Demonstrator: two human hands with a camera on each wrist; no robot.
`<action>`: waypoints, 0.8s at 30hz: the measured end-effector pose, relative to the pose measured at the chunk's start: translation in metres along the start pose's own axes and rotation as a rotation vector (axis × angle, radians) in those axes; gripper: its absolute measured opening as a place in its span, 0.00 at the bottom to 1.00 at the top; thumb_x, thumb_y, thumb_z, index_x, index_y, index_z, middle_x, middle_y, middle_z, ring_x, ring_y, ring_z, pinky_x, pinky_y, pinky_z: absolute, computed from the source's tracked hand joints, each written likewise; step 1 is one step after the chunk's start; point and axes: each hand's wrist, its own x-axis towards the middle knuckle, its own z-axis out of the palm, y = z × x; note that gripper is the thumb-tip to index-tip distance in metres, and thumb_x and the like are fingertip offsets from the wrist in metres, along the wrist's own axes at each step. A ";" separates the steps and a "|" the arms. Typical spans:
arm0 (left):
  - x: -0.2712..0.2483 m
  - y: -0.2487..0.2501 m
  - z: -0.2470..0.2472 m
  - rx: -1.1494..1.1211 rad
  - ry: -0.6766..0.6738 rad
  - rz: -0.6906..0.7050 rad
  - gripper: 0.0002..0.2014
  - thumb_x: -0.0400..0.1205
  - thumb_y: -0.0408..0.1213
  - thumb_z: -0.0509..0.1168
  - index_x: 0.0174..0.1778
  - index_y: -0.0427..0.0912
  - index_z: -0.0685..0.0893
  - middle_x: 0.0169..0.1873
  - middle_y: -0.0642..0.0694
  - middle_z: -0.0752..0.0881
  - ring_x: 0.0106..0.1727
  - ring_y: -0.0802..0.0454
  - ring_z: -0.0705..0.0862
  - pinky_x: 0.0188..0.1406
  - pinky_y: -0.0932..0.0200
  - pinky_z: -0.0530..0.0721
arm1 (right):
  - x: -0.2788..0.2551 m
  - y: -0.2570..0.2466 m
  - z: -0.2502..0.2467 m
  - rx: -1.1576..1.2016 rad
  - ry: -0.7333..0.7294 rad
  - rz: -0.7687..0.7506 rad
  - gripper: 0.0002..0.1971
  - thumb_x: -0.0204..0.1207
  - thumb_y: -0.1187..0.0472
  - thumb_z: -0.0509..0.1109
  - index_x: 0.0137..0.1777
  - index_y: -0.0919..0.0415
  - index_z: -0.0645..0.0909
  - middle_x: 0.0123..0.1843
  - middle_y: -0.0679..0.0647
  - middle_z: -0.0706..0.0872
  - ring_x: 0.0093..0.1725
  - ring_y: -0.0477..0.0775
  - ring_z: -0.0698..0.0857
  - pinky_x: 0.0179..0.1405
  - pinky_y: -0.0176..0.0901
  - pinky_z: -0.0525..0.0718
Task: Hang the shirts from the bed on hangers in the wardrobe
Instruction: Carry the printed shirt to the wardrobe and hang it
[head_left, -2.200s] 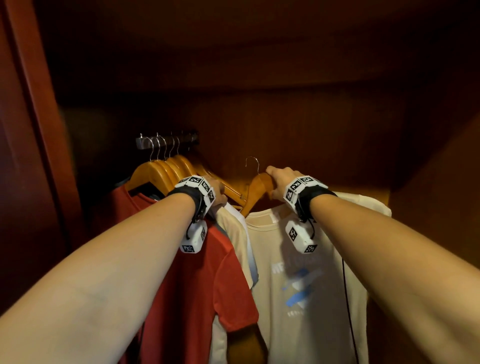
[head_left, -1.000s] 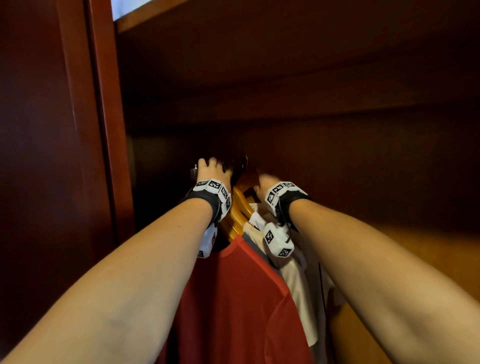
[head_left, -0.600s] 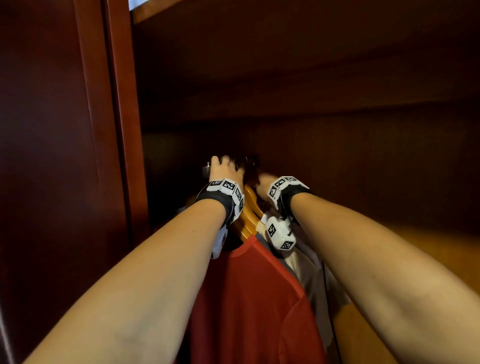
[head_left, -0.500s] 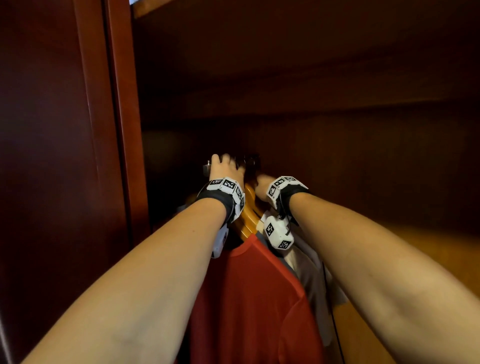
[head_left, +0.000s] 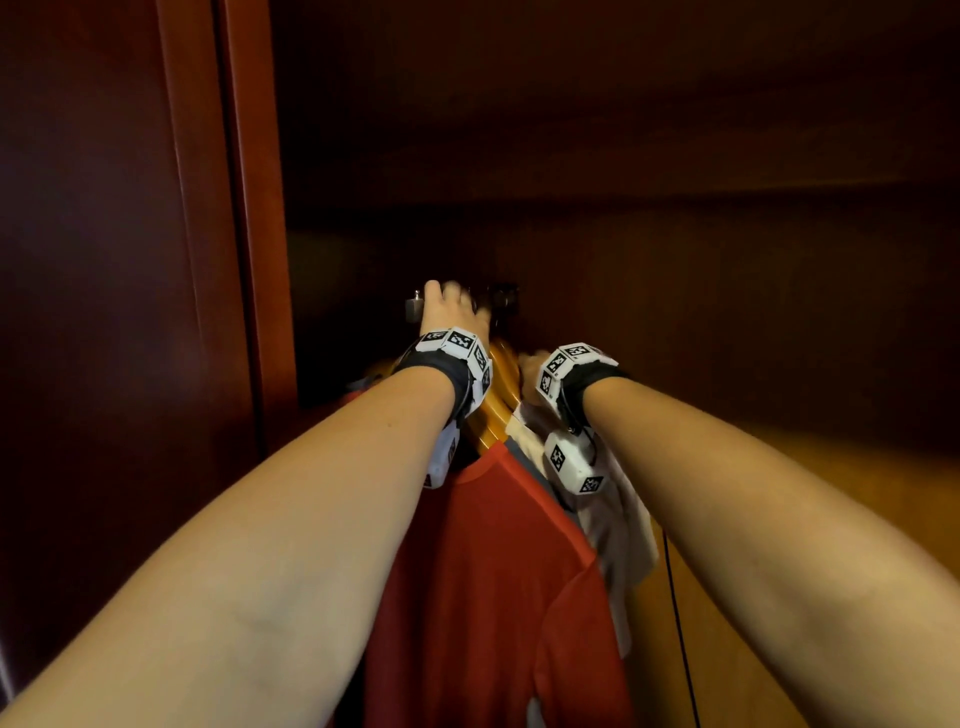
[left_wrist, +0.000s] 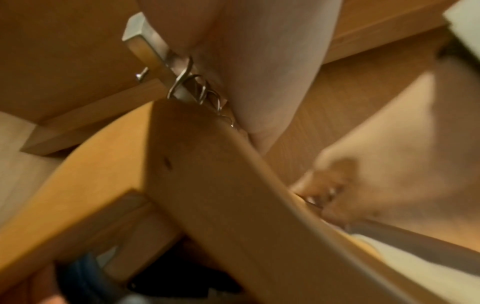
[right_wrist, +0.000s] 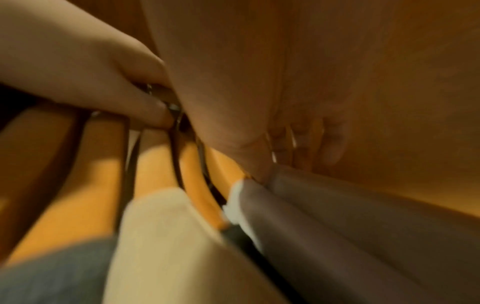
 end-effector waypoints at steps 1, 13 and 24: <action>-0.002 0.000 -0.001 0.010 -0.008 0.003 0.37 0.79 0.58 0.62 0.83 0.49 0.63 0.79 0.37 0.68 0.79 0.36 0.62 0.77 0.38 0.56 | 0.013 0.008 0.009 -0.046 -0.049 -0.003 0.30 0.77 0.53 0.68 0.79 0.57 0.71 0.77 0.64 0.76 0.72 0.70 0.78 0.71 0.61 0.77; -0.008 0.059 0.027 -0.277 -0.135 0.440 0.26 0.84 0.55 0.56 0.80 0.57 0.68 0.81 0.49 0.66 0.82 0.45 0.60 0.80 0.36 0.55 | -0.021 0.070 0.023 0.330 -0.039 0.118 0.19 0.79 0.72 0.59 0.53 0.51 0.87 0.52 0.58 0.91 0.48 0.60 0.91 0.54 0.57 0.91; 0.012 0.077 0.042 -0.125 -0.322 0.437 0.24 0.73 0.66 0.64 0.63 0.64 0.75 0.69 0.53 0.79 0.69 0.44 0.77 0.68 0.31 0.71 | -0.038 0.084 0.044 0.134 -0.133 0.142 0.22 0.80 0.69 0.61 0.68 0.48 0.82 0.69 0.54 0.83 0.64 0.59 0.84 0.67 0.54 0.83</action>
